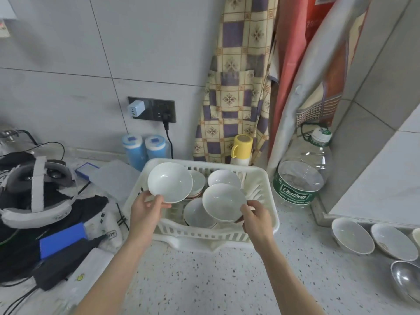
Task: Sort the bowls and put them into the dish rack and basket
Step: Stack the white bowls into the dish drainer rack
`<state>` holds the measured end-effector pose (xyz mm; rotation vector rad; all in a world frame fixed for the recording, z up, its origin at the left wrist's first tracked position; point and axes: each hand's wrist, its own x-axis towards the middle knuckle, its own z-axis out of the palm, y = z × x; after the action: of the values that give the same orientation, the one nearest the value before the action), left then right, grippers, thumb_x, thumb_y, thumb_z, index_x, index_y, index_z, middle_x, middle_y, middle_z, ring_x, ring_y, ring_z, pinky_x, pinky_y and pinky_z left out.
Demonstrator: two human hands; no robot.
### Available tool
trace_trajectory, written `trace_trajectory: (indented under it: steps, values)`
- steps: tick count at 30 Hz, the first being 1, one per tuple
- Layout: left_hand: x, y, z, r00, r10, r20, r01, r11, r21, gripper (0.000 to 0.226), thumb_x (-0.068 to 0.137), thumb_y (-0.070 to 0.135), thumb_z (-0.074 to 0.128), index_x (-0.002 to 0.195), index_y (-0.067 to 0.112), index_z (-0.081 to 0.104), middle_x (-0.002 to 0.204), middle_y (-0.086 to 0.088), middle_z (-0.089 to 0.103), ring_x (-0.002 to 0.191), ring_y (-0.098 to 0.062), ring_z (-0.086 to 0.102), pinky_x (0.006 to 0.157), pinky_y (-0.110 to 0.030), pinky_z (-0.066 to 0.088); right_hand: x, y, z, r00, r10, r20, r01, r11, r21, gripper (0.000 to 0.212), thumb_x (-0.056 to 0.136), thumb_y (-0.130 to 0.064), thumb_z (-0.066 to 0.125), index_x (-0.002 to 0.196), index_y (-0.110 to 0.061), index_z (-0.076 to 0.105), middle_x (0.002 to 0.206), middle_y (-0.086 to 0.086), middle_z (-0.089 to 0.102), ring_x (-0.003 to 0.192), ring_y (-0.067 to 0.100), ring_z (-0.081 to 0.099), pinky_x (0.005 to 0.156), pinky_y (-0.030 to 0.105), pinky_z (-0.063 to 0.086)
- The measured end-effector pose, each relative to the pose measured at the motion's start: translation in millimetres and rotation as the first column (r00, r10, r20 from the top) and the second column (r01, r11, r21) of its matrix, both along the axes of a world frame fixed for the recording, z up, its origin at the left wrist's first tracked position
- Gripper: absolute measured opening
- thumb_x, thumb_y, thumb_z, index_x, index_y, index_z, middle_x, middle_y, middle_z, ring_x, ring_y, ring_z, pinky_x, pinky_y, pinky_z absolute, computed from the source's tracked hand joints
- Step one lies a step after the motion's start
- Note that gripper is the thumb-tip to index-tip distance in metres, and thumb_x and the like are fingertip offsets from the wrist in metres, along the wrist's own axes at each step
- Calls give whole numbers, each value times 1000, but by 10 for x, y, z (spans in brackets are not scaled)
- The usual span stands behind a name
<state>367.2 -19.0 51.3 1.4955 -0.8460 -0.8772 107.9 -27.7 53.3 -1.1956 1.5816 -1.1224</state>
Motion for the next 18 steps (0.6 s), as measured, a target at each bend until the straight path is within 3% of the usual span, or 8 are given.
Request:
trace_trajectory:
  steps: [6,10,15,18]
  values:
    - [145,-209,-128,998,5,58,-4,1000,-9,22,94,21,60,115,17,57,73,4,77,51,-5,56,62,-28,48,274,-222,-84,959,125,-255,-108,991,80,17,91,-23,49,102,-24,62,64,-2,71,50,7,53,55,27,40]
    - [131,-303,-169,999,48,7,-48,998,-40,14,90,21,58,103,20,64,66,-1,75,45,-4,52,57,-27,46,380,-373,-98,885,197,-421,-161,980,120,16,90,-26,48,93,-25,64,64,-5,70,54,7,55,50,25,38]
    - [104,-387,-214,998,53,20,-52,997,-54,17,84,24,55,93,19,68,63,-1,74,42,-4,54,43,-14,46,414,-476,-185,863,243,-442,-190,968,161,20,90,-25,48,84,-25,67,60,-7,70,51,3,55,48,22,36]
    - [73,-388,-230,997,73,38,-71,997,-36,21,79,31,51,91,26,68,62,1,74,40,-4,53,41,-18,45,386,-510,-231,877,249,-412,-190,965,178,24,87,-23,47,72,-20,65,57,-10,69,49,1,54,49,22,39]
